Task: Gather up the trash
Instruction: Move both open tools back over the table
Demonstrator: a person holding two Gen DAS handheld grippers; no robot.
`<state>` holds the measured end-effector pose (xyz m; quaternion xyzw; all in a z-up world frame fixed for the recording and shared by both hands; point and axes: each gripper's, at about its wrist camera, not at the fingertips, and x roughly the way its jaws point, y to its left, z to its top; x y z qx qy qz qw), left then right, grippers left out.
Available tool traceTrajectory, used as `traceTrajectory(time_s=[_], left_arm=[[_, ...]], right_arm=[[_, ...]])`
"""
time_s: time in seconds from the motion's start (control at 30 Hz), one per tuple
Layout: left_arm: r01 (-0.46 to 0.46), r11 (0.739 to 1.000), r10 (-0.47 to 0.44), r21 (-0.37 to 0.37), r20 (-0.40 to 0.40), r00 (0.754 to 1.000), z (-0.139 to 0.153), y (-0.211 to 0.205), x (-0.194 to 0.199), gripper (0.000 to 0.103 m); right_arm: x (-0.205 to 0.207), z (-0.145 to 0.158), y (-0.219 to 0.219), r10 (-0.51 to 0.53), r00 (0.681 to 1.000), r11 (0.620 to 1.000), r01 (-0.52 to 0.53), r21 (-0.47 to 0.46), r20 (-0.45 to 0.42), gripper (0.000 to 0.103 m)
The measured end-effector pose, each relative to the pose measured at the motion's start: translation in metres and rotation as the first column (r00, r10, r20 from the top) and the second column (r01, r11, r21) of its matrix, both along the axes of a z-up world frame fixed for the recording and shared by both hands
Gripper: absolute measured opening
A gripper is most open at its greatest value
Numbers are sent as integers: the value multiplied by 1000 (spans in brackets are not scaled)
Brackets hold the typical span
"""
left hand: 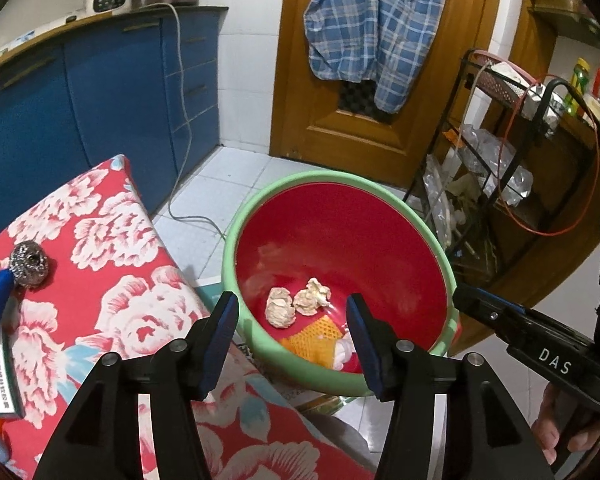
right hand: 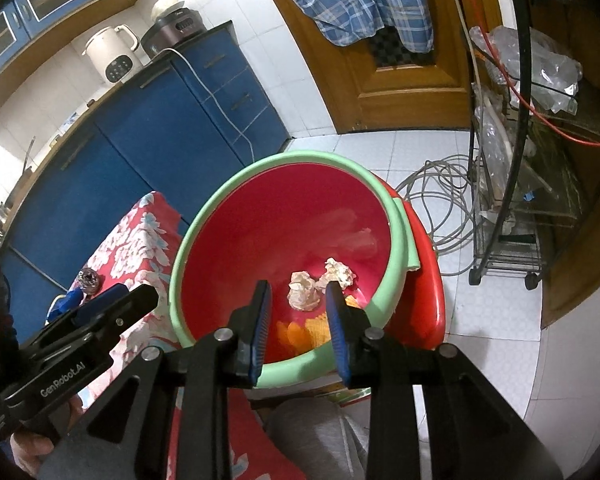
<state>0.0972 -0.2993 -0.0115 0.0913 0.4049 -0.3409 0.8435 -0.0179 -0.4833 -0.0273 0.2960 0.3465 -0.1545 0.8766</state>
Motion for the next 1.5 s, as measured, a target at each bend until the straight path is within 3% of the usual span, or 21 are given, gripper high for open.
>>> traceTrajectory(time_s=[0.47,0.83,1.13,1.5], left_arm=[[-97,995,98,-23,34,995,20,51,-8,57],[-219,975,221,-47,55,974,36,108,-8,57],[-332,941,336,-68,65,940,46,163,-2,57],[-479,873,486,-89,82,870,50,239,5,57]], right_arm=[[-8,28,31,54,996,998,-52,-22,68,39],[-2,41,63,126,988,992,-123,-36,86,41],[14,54,97,197,976,979,-192,-65,92,45],[46,67,151,312,947,946,-302,-115,81,47]])
